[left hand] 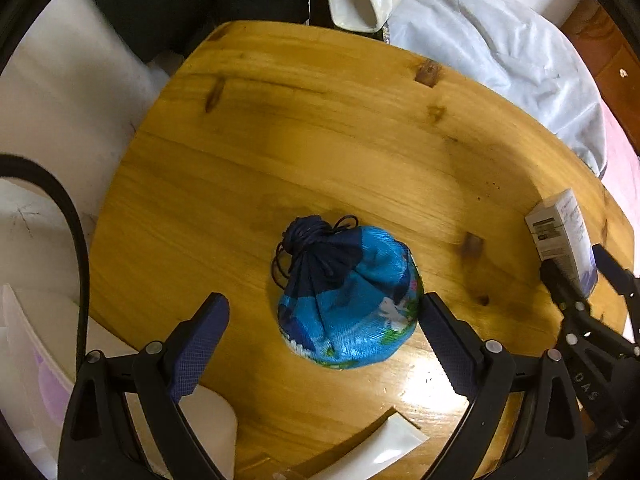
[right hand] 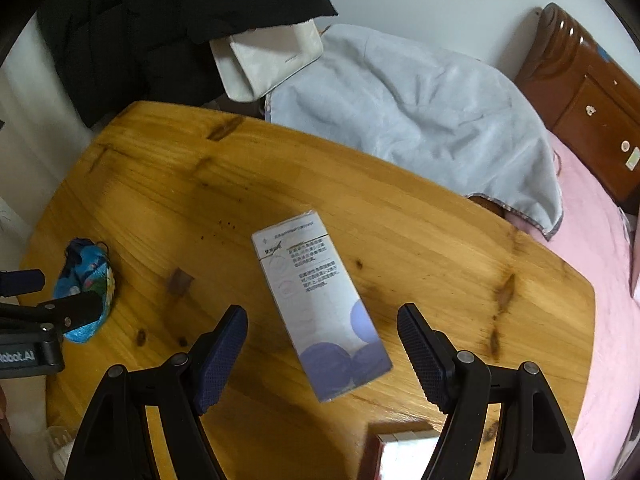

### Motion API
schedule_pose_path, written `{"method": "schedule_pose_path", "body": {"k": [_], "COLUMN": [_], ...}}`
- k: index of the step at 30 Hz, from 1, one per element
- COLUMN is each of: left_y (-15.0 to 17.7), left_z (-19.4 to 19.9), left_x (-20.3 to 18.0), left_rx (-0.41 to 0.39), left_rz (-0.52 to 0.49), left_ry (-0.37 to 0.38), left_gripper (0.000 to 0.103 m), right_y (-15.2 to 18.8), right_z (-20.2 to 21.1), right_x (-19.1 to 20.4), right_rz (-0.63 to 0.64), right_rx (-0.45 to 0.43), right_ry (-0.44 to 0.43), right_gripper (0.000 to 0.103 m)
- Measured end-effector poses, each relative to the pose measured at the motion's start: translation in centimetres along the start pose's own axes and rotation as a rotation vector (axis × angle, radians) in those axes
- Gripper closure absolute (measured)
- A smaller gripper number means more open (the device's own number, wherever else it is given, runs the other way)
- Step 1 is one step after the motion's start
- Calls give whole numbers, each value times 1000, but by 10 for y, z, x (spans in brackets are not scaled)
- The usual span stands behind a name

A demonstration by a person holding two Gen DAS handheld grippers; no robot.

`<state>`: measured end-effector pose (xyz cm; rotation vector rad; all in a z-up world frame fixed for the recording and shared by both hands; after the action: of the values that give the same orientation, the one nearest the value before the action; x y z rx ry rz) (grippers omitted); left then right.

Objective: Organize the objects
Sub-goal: 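Grasp the tall white box with the right gripper while the left gripper grasps the blue pouch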

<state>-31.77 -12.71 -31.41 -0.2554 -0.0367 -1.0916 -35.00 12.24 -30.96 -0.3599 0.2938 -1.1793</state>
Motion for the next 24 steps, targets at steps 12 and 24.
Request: {"method": "schedule_pose_path", "body": {"k": [12, 24], "left_y": [16, 24], "left_z": [-14, 1], "left_x": [-6, -6], "left_rx": [70, 40], "left_rz": [149, 181], "left_ry": [67, 75], "left_gripper": [8, 47], "right_y": [1, 9], "right_z": [-7, 31], "right_x": [6, 12], "right_rz": [7, -16], "right_rx": [14, -25], "right_ry": [-41, -43], "right_gripper": [67, 68]}}
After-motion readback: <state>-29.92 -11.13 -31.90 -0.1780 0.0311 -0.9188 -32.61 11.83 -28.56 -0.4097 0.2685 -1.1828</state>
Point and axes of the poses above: each gripper's, at about its wrist camera, not at the fingertips, and z roughly against the way its jaws point, x to its left, y to its underside, the point moved 6 cm from there along -z, roughly the way its jaws point, and after that the axes turned 1 degree about -z, right-handed, at the moved point
